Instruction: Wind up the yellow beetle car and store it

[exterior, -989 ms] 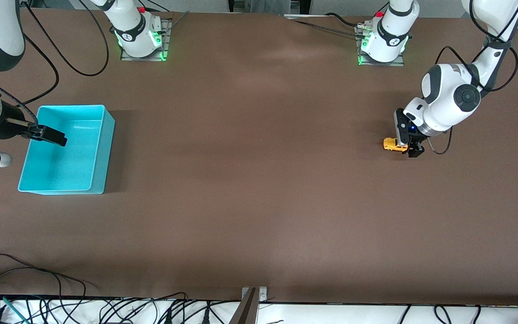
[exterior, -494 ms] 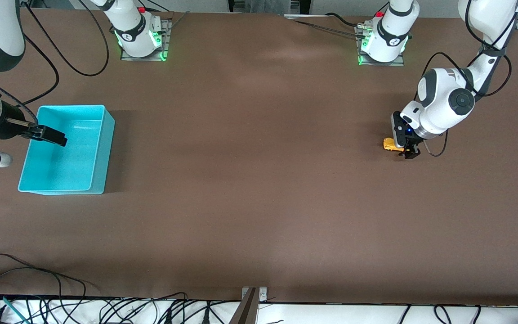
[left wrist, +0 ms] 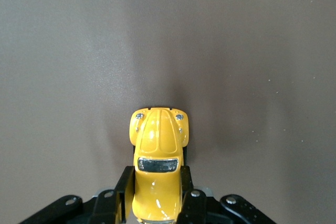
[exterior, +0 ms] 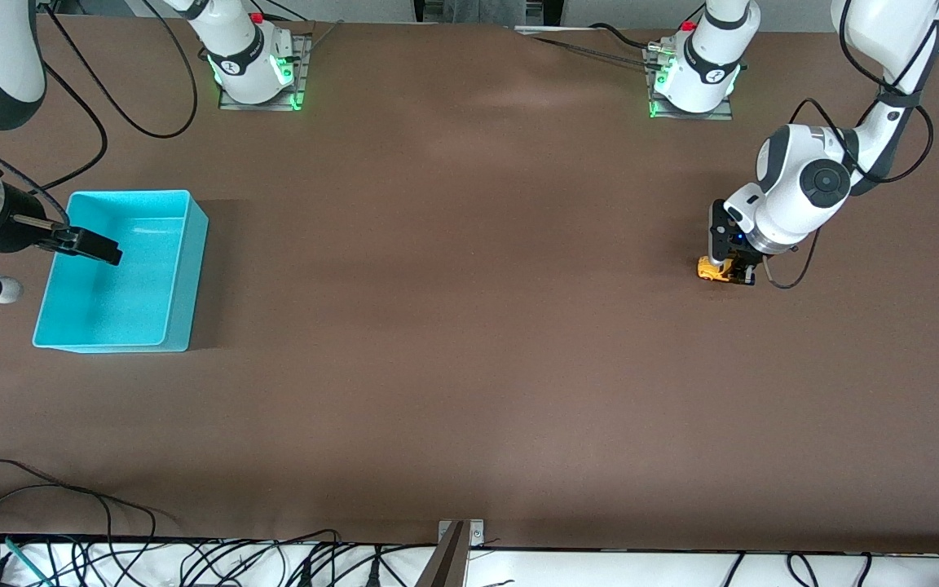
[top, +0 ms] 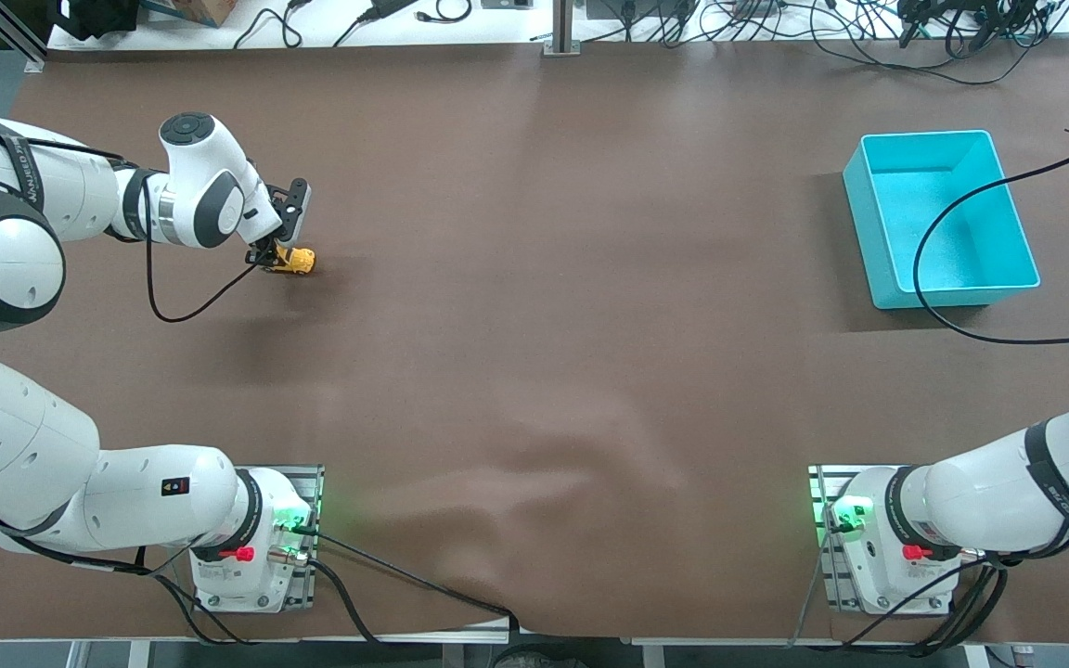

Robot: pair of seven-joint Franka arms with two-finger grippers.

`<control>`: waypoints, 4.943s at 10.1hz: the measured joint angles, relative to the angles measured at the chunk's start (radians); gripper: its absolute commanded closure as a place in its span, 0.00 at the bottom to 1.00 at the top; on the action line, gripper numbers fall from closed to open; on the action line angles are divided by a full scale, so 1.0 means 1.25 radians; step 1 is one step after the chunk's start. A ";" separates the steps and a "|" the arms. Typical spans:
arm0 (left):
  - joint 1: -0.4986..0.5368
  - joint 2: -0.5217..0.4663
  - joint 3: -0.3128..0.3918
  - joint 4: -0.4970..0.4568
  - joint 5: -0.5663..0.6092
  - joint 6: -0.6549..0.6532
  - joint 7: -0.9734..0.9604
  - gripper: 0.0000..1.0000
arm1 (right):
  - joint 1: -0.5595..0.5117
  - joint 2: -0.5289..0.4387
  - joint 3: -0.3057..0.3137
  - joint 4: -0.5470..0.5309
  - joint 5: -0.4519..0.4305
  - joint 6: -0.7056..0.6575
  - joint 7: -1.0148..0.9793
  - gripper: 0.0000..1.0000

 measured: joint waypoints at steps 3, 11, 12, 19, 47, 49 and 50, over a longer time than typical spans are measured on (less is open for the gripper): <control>0.000 0.000 0.000 0.000 -0.001 0.000 -0.003 1.00 | 0.000 0.000 0.000 0.000 0.000 0.000 0.000 0.00; -0.022 0.010 0.000 0.012 -0.030 0.000 -0.097 1.00 | 0.000 0.001 0.000 0.000 0.000 0.000 0.000 0.00; -0.022 0.010 0.001 0.012 -0.030 0.000 -0.095 1.00 | 0.000 0.001 0.000 0.000 0.000 0.000 0.000 0.00; -0.027 0.018 0.129 0.023 -0.030 0.000 0.007 1.00 | 0.000 0.001 0.000 0.000 0.000 0.000 0.000 0.00; -0.046 -0.133 0.209 0.117 -0.078 -0.124 0.107 0.00 | 0.000 0.006 0.000 -0.001 0.000 0.000 -0.013 0.00; -0.046 -0.194 0.209 0.120 -0.078 -0.164 0.107 0.00 | 0.000 0.006 0.000 -0.001 0.000 -0.001 -0.014 0.00; -0.047 -0.226 0.209 0.132 -0.079 -0.193 0.107 0.00 | 0.000 0.007 0.000 -0.001 0.000 -0.001 -0.014 0.00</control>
